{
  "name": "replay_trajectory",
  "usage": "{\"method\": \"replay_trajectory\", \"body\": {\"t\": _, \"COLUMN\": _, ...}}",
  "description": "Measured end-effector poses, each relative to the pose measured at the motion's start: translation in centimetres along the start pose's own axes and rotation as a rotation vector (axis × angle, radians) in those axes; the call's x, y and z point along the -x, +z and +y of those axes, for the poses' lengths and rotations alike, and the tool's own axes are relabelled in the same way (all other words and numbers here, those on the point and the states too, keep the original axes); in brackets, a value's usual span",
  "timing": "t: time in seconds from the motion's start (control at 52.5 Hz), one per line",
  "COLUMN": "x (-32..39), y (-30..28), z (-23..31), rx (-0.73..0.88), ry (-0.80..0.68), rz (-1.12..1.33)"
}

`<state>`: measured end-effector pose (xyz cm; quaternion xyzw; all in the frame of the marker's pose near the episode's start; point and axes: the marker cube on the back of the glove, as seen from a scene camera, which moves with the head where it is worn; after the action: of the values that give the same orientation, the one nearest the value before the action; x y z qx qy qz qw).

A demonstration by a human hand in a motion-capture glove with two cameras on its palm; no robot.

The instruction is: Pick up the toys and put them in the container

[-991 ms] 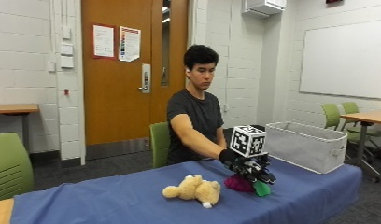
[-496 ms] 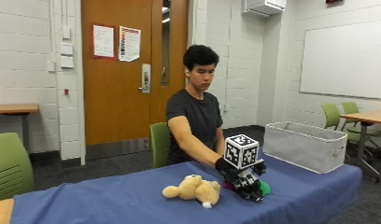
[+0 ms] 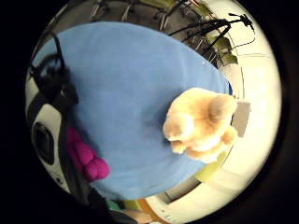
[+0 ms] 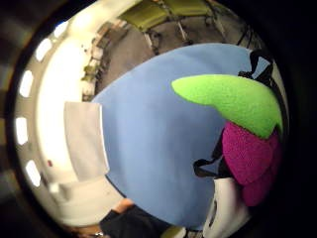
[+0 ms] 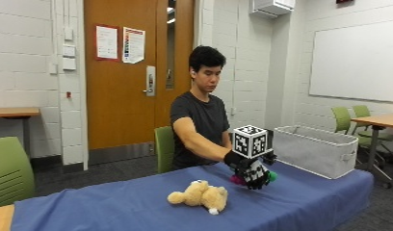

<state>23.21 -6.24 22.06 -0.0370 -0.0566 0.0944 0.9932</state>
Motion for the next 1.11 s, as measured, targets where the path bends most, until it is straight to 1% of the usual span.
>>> {"method": "replay_trajectory", "body": {"t": 0.114, "x": 0.8, "y": -1.9, "z": 0.2, "rx": 0.019, "ry": -0.023, "rz": -0.002}}
{"method": "replay_trajectory", "body": {"t": 0.191, "x": 2.5, "y": -4.4, "z": 0.5, "rx": 0.01, "ry": -0.042, "rz": -0.003}}
{"method": "replay_trajectory", "body": {"t": 0.248, "x": 4.4, "y": -6.7, "z": 0.8, "rx": -0.019, "ry": -0.068, "rz": -0.012}}
{"method": "replay_trajectory", "body": {"t": 0.324, "x": 7.9, "y": -10.7, "z": 1.2, "rx": -0.098, "ry": -0.123, "rz": -0.009}}
{"method": "replay_trajectory", "body": {"t": 0.457, "x": 18.2, "y": -17.9, "z": 3.2, "rx": -0.209, "ry": -0.314, "rz": 0.055}}
{"method": "replay_trajectory", "body": {"t": 0.515, "x": 21.6, "y": -19.8, "z": 3.7, "rx": -0.228, "ry": -0.395, "rz": 0.068}}
{"method": "replay_trajectory", "body": {"t": 0.572, "x": 25.1, "y": -21.3, "z": 4.5, "rx": -0.241, "ry": -0.536, "rz": 0.076}}
{"method": "replay_trajectory", "body": {"t": 0.591, "x": 26.5, "y": -21.7, "z": 4.7, "rx": -0.251, "ry": -0.554, "rz": 0.094}}
{"method": "replay_trajectory", "body": {"t": 0.629, "x": 29.3, "y": -22.5, "z": 4.9, "rx": -0.27, "ry": -0.528, "rz": 0.123}}
{"method": "replay_trajectory", "body": {"t": 0.667, "x": 32.3, "y": -23.2, "z": 5.6, "rx": -0.264, "ry": -0.509, "rz": 0.072}}
{"method": "replay_trajectory", "body": {"t": 0.705, "x": 35.4, "y": -23.9, "z": 6.7, "rx": -0.245, "ry": -0.547, "rz": -0.005}}
{"method": "replay_trajectory", "body": {"t": 0.8, "x": 40.9, "y": -24.0, "z": 8.1, "rx": -0.285, "ry": -0.611, "rz": 0.087}}
{"method": "replay_trajectory", "body": {"t": 0.915, "x": 45.5, "y": -23.8, "z": 9.4, "rx": -0.288, "ry": -0.697, "rz": 0.079}}
{"method": "replay_trajectory", "body": {"t": 0.953, "x": 46.1, "y": -23.6, "z": 9.2, "rx": -0.274, "ry": -0.698, "rz": 0.043}}
{"method": "replay_trajectory", "body": {"t": 1.01, "x": 44.7, "y": -23.4, "z": 7.7, "rx": -0.243, "ry": -0.767, "rz": -0.035}}
{"method": "replay_trajectory", "body": {"t": 1.048, "x": 44.4, "y": -23.2, "z": 7.0, "rx": -0.23, "ry": -0.743, "rz": -0.065}}
{"method": "replay_trajectory", "body": {"t": 1.086, "x": 44.2, "y": -22.6, "z": 6.2, "rx": -0.239, "ry": -0.693, "rz": -0.006}}
{"method": "replay_trajectory", "body": {"t": 1.105, "x": 44.1, "y": -22.2, "z": 5.9, "rx": -0.242, "ry": -0.692, "rz": 0.022}}
